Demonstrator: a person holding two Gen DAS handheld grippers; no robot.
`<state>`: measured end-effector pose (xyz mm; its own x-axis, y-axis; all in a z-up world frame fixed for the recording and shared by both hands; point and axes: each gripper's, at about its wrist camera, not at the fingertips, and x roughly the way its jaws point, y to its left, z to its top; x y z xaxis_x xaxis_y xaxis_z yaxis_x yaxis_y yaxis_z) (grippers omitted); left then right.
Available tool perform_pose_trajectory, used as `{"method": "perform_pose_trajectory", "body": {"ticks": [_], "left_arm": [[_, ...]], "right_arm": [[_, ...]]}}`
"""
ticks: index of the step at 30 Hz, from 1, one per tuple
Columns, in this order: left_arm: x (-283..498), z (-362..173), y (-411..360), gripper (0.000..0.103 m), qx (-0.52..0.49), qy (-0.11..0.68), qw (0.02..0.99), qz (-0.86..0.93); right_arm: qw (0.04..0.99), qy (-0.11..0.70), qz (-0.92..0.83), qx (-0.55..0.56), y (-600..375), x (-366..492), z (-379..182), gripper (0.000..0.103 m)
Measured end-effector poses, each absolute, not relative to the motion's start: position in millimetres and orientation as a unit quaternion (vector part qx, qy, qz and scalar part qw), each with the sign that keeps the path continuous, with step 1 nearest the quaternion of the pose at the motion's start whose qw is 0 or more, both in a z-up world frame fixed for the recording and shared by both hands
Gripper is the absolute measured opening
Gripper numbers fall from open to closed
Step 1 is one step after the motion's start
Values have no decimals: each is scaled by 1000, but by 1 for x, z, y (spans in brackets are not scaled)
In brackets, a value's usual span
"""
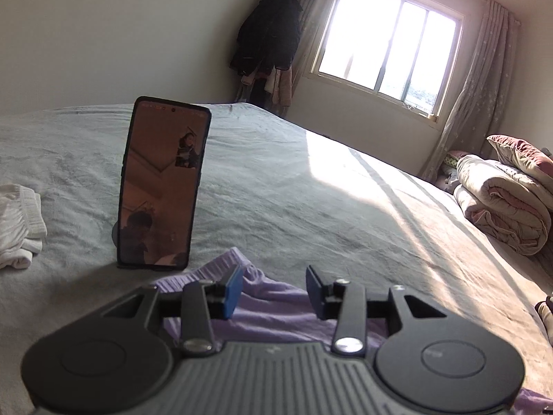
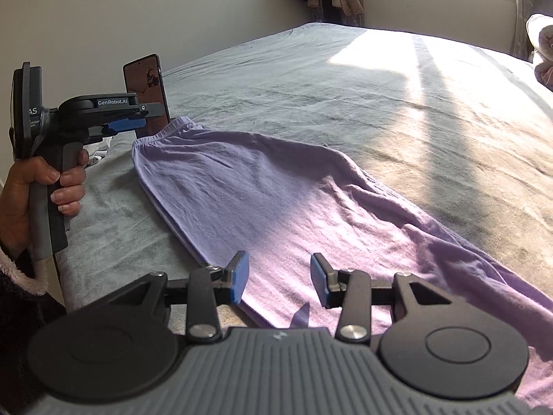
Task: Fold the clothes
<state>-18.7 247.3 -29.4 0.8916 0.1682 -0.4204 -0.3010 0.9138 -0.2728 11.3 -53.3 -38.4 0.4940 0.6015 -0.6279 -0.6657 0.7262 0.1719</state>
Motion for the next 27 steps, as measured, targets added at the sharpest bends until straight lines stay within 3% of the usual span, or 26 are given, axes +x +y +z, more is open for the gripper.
{"method": "perform_pose_trajectory", "body": {"ticks": [12,27], "left_arm": [[37,-46,165,41,-114,194,972,-62],[60,-82,160,6,-130,272,938,-168]], "right_arm": [[851,368,375,-20,-77,53,-39,44],[821,390,416,35,-74,143,-52,44]]}}
